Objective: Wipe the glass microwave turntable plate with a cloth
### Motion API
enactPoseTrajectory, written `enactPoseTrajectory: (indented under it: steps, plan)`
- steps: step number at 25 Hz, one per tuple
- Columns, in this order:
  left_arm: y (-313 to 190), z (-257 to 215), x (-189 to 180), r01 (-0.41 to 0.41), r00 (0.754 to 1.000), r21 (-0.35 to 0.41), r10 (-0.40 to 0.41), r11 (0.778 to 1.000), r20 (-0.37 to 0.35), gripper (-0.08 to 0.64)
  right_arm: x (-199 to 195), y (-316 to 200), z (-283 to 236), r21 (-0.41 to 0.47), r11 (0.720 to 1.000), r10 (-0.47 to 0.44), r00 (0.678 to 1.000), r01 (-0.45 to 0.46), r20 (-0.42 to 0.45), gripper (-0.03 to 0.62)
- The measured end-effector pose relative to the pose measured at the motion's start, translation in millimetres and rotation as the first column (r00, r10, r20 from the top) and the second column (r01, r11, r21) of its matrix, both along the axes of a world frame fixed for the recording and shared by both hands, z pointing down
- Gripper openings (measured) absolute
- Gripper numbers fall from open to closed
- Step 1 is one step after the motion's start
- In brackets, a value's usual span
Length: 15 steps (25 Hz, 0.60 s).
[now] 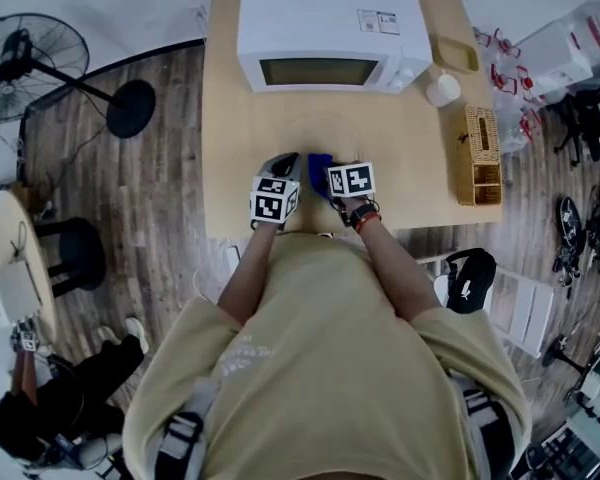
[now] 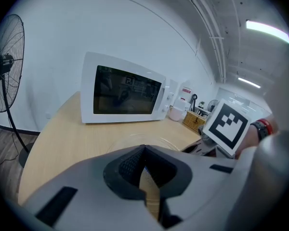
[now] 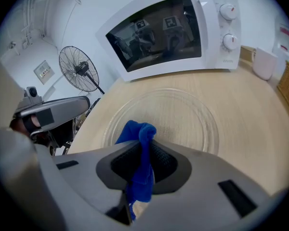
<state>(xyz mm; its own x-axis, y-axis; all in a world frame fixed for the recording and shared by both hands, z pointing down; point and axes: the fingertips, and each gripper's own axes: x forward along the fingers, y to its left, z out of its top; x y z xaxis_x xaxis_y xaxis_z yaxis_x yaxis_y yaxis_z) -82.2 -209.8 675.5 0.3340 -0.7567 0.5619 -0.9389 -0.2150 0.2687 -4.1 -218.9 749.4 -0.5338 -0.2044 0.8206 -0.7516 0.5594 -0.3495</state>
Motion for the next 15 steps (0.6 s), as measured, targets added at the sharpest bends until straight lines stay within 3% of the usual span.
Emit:
enactPoseTrajectory:
  steps: [15]
  plan:
    - [-0.6,0.5,23.3,-0.061,0.998,-0.004,0.061,0.998,0.012,0.018,46.2,-9.3,-1.0,-0.013,0.992,0.122,0.993,-0.122,-0.007,0.072]
